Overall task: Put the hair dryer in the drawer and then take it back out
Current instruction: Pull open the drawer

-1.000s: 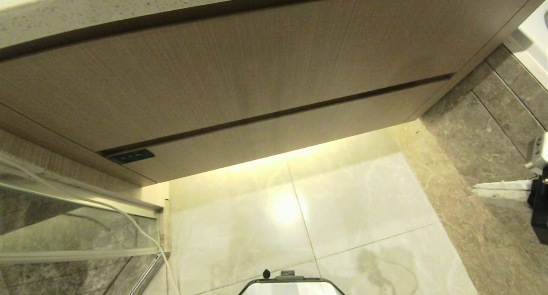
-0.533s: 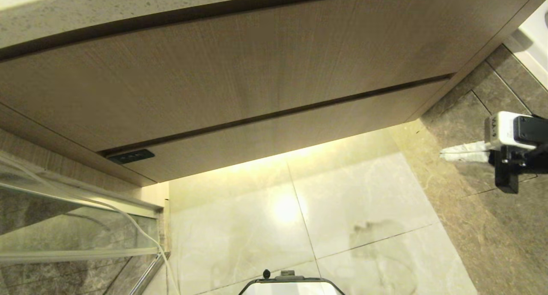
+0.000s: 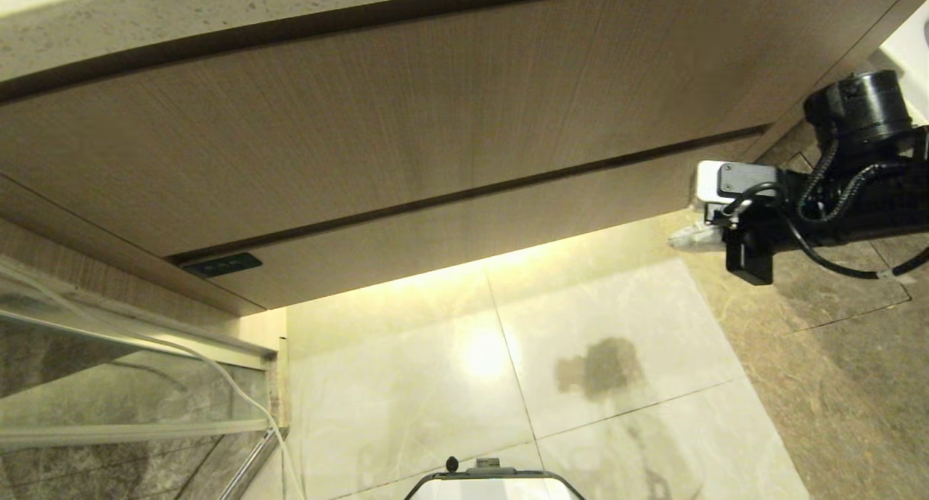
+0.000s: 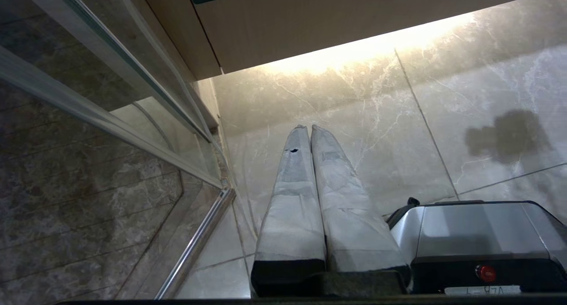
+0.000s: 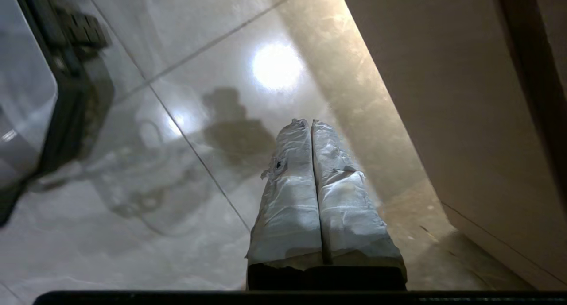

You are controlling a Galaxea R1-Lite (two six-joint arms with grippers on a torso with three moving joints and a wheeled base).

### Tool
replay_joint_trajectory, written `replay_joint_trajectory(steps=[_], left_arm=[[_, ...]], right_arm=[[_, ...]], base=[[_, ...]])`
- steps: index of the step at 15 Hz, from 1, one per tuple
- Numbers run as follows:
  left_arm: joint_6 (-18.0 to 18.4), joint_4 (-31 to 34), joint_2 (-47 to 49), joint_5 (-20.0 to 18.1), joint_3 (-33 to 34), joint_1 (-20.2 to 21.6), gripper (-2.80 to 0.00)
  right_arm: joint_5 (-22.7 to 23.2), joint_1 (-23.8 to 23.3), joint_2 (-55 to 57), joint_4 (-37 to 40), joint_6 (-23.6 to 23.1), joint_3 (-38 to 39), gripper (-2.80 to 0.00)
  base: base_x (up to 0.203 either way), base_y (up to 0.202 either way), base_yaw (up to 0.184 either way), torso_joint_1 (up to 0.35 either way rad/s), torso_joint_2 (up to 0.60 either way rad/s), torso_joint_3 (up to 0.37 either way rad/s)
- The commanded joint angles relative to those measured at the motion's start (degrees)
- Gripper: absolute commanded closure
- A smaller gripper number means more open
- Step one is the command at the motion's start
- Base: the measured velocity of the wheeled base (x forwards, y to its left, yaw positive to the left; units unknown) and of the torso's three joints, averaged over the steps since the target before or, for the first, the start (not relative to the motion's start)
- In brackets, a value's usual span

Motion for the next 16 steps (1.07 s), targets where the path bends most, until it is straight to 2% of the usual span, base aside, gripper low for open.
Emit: replay_joint_trajectory(steps=[1, 5, 6, 9, 11, 12, 16], left_arm=[[0.0, 0.02, -0.02, 0.0, 0.0, 0.0, 0.0], [0.0, 0.02, -0.02, 0.0, 0.0, 0.0, 0.0], [0.0, 0.02, -0.02, 0.0, 0.0, 0.0, 0.0], [0.0, 0.02, -0.02, 0.0, 0.0, 0.0, 0.0], [0.0, 0.02, -0.02, 0.0, 0.0, 0.0, 0.0], [0.0, 0.02, -0.02, 0.07, 0.0, 0.0, 0.0], [0.0, 0.02, -0.02, 0.0, 0.0, 0.0, 0.0]], right_arm=[[-1.45, 5.1, 2.23, -0.83, 1.9, -0.34, 0.0], [-1.55, 8.74, 4.01, -5.01, 1.35, -0.11, 0.0], [-1.54, 8.95, 4.98, -5.6, 0.89, -0.33, -2.8], [-1.2, 9.01, 6.97, -8.27, -3.8, -0.88, -2.8], [-1.33, 8.94, 8.9, -14.57, -9.24, -0.98, -2.8], [-1.34, 8.95, 10.23, -17.56, -10.46, -1.16, -2.8], [-1.62, 8.92, 14.61, -25.86, -11.2, -2.17, -2.8]], base=[[0.0, 0.0, 0.0, 0.0, 0.0, 0.0], [0.0, 0.0, 0.0, 0.0, 0.0, 0.0], [0.0, 0.0, 0.0, 0.0, 0.0, 0.0], [0.0, 0.0, 0.0, 0.0, 0.0, 0.0], [0.0, 0.0, 0.0, 0.0, 0.0, 0.0], [0.0, 0.0, 0.0, 0.0, 0.0, 0.0], [0.0, 0.0, 0.0, 0.0, 0.0, 0.0]])
